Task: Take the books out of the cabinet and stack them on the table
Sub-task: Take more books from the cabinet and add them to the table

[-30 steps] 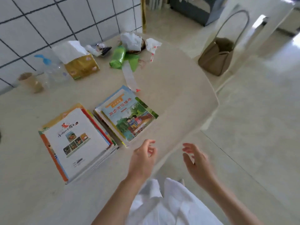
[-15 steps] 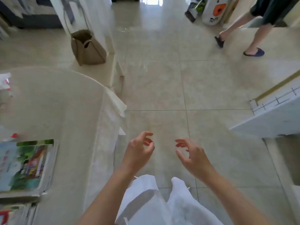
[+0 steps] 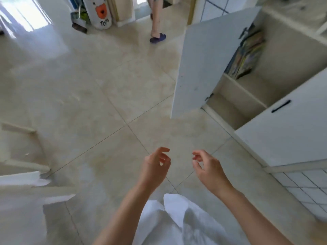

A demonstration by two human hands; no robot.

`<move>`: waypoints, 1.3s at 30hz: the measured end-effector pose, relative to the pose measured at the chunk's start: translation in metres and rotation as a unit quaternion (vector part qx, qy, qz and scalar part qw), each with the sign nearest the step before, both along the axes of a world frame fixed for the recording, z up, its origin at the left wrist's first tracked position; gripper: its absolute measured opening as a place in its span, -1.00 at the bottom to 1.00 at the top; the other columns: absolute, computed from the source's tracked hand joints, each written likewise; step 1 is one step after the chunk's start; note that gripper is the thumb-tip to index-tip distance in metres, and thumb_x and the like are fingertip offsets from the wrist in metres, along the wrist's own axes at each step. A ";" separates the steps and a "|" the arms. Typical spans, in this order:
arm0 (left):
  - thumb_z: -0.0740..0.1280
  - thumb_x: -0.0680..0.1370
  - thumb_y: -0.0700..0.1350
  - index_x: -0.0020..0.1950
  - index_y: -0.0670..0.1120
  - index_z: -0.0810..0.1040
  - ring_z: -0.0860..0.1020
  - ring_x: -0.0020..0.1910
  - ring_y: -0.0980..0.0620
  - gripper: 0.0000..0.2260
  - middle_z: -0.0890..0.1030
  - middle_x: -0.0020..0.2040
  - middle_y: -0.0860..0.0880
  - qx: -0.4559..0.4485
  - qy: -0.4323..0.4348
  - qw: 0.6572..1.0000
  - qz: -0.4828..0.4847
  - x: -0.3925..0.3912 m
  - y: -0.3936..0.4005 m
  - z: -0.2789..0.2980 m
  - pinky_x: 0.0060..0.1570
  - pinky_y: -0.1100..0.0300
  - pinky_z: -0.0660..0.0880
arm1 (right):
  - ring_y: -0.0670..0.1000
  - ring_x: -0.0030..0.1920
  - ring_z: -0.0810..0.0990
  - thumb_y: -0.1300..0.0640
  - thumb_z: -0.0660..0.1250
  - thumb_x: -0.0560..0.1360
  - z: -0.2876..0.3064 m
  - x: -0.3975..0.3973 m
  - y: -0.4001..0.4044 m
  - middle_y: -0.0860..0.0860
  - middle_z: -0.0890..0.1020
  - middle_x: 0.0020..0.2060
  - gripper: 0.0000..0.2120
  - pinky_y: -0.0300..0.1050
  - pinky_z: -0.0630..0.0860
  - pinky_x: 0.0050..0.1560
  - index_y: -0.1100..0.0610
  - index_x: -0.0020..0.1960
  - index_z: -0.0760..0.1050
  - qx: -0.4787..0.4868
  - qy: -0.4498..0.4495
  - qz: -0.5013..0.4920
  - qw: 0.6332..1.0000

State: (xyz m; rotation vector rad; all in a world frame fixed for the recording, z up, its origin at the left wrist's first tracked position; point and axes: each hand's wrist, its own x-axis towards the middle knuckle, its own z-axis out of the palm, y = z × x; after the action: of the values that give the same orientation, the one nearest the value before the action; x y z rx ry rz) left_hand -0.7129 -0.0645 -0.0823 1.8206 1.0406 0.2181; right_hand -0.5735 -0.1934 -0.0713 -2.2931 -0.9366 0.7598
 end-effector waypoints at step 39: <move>0.35 0.50 -0.20 0.24 0.01 0.50 0.55 0.04 0.07 -0.68 0.56 0.21 0.03 0.023 0.044 0.970 -0.239 0.616 0.145 -0.072 0.03 0.16 0.52 | -0.06 0.05 0.59 0.19 0.28 0.54 -0.023 0.488 0.053 -0.04 0.62 -0.04 -0.77 -0.06 0.54 0.12 0.11 0.20 0.49 0.064 0.034 -0.359 0.931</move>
State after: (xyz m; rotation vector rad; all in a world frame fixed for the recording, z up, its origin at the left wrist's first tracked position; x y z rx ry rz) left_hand -0.0972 0.0804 -0.1547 2.0787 0.6300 -0.1334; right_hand -0.0852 -0.1405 -0.0944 -2.2307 -0.0675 0.4295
